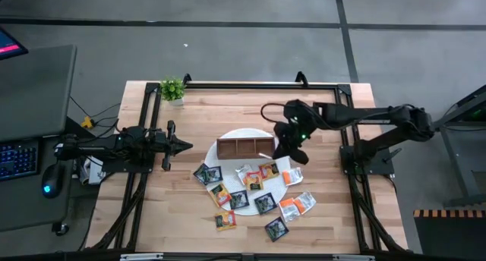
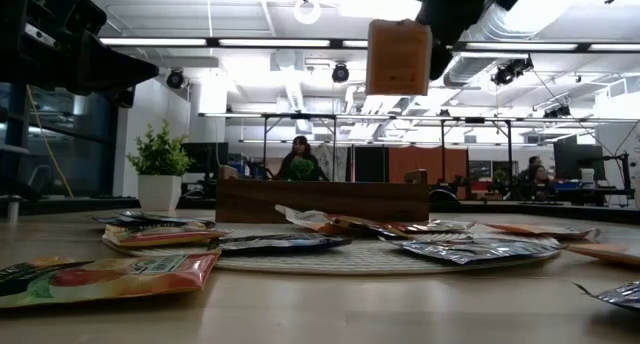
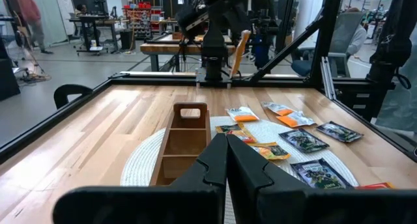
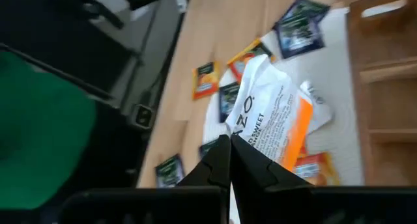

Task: Pick & Place Tea
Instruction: Put the white tea bag into the right section of the wooden organizer

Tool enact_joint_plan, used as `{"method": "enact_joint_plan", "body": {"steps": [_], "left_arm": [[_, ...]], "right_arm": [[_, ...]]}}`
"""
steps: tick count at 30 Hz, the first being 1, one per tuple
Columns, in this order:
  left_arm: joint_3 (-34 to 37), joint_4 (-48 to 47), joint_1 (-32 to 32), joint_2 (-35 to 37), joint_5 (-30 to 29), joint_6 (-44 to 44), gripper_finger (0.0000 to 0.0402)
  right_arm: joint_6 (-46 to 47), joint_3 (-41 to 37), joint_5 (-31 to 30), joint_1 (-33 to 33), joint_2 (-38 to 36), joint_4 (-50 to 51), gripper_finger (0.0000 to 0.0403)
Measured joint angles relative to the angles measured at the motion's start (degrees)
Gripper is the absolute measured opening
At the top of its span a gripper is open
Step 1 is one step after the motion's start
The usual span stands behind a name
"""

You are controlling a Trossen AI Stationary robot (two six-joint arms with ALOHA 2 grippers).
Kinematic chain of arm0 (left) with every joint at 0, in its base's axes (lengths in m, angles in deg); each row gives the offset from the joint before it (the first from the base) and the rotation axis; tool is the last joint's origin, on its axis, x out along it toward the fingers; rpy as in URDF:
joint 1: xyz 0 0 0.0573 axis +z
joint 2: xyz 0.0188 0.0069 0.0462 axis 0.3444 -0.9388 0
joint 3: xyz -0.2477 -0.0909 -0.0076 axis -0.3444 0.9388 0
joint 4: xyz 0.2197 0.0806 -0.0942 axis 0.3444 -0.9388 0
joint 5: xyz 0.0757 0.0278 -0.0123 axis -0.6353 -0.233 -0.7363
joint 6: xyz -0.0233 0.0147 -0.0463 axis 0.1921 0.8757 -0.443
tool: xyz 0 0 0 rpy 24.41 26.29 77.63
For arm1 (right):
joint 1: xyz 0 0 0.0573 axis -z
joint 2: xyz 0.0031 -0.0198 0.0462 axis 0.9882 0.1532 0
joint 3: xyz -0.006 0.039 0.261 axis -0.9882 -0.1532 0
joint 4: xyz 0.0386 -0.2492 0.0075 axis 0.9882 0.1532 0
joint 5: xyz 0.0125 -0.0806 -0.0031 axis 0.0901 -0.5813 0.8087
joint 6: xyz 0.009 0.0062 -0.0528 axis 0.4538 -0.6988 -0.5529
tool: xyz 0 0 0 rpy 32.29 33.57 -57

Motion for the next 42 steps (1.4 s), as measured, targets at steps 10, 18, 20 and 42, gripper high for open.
{"method": "enact_joint_plan", "body": {"steps": [10, 18, 20, 42], "left_arm": [[-0.02, 0.00, 0.02, -0.02, -0.01, 0.00, 0.0001], [-0.02, 0.02, 0.02, -0.02, 0.01, 0.00, 0.0001], [0.00, 0.00, 0.02, -0.02, 0.03, 0.00, 0.0001], [0.00, 0.00, 0.02, -0.02, 0.08, 0.00, 0.0001]], "right_arm": [[3.53, -0.02, -0.80, 6.87, 5.27, -0.73, 0.0000], [17.14, -0.02, -27.34, 5.57, 5.23, -0.81, 0.0000], [19.92, -0.02, -33.37, 4.84, 5.22, -1.62, 0.0000], [14.81, -0.04, -32.05, -5.60, 5.16, -1.93, 0.0000]]}}
